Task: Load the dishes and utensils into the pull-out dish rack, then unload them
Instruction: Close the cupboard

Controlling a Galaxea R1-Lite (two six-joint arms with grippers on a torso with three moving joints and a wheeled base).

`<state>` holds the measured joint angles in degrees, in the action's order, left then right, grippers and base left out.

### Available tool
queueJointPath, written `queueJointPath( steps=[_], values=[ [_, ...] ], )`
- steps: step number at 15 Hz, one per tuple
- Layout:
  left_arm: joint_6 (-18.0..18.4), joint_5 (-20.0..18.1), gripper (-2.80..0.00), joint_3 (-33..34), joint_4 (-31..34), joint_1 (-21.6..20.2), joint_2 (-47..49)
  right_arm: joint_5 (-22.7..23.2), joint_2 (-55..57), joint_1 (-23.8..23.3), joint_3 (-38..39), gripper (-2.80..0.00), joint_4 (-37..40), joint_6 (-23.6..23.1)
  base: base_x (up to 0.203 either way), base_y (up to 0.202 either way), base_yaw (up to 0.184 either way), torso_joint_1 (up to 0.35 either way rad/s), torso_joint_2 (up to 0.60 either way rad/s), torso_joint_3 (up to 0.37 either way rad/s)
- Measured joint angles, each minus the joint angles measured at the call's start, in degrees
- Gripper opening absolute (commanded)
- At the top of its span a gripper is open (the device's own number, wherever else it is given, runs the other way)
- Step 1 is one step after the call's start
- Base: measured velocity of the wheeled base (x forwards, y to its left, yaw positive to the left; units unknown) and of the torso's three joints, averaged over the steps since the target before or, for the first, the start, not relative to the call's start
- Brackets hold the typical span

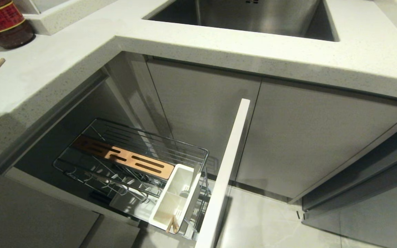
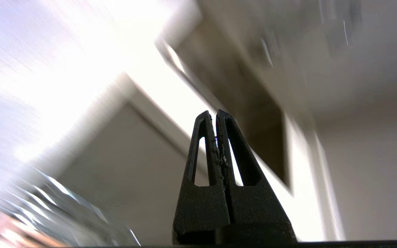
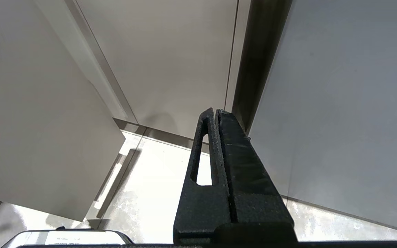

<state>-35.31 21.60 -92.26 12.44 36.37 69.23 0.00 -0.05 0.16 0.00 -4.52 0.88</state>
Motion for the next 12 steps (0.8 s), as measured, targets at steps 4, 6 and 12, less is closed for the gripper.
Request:
queueJointPath(
  steps=[4, 6, 12],
  values=[
    [-6.39, -0.66, -2.8, 0.26, 7.44, 13.0, 10.77, 0.0, 0.0, 0.0, 0.0, -2.8, -0.02, 0.02, 0.0, 0.0, 0.0, 0.0, 0.0, 0.0],
    [-8.81, -5.13, -2.8, 0.11, 11.51, 16.32, 15.39, 0.0, 0.0, 0.0, 0.0, -2.8, 0.0, 0.02, 0.0, 0.0, 0.0, 0.0, 0.0, 0.0],
    [-10.96, -14.48, -2.8, 0.01, 19.14, 21.08, 23.14, 0.0, 0.0, 0.0, 0.0, -2.8, -0.02, 0.01, 0.0, 0.0, 0.0, 0.0, 0.0, 0.0]
  ],
)
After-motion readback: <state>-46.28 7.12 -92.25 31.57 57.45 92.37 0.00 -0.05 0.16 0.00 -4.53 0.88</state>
